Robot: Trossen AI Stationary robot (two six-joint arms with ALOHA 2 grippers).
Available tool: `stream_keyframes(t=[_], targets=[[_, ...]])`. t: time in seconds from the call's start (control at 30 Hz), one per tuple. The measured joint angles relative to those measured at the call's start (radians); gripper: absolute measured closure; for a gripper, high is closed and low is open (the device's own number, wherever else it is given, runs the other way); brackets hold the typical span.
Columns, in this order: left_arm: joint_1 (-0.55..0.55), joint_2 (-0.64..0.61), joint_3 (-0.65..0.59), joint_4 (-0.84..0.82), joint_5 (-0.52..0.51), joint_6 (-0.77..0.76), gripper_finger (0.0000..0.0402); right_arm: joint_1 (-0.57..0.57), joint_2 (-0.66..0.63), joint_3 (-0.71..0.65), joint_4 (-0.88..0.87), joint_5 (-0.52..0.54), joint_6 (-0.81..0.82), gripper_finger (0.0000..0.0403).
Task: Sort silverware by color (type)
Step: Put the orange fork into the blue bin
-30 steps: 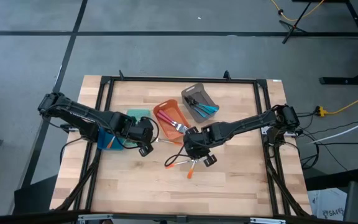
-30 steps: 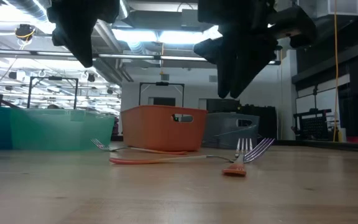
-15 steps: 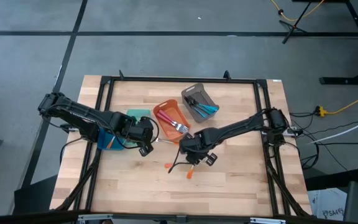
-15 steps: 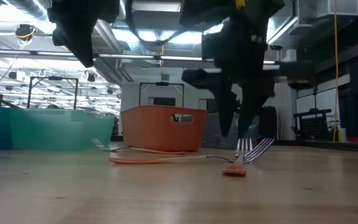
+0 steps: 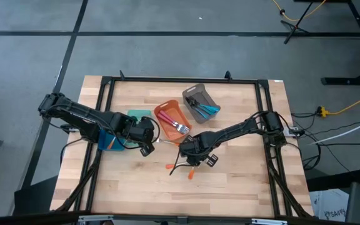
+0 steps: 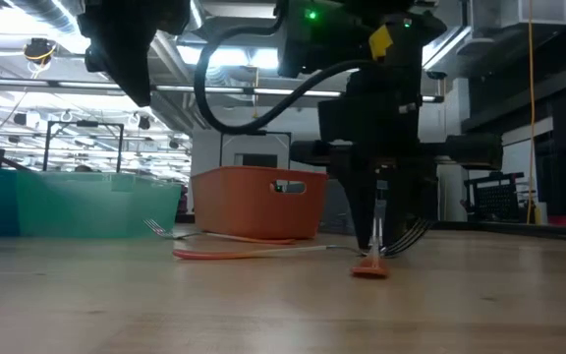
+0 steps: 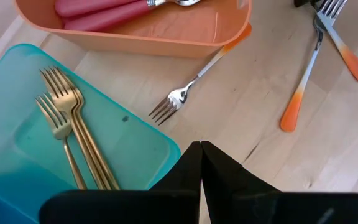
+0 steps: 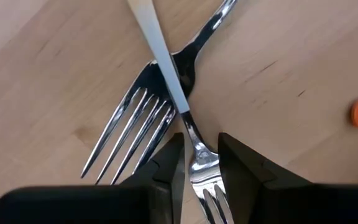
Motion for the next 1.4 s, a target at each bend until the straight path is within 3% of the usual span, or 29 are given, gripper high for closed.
stream_keyframes(t=[0.43,0.77,1.4], targets=[[0.0,0.0,0.0,0.0,0.0,0.0,0.04,-0.002,0.004,0.0,0.003,-0.034,-0.027,0.0318],[0.0,0.0,0.0,0.0,0.0,0.0,0.04,-0.001,0.005,0.0,0.003,-0.041,-0.029,0.0398],[0.0,0.0,0.0,0.032,0.005,-0.002,0.04,0.0,-0.007,0.007,-0.014,-0.04,-0.023,0.0401]])
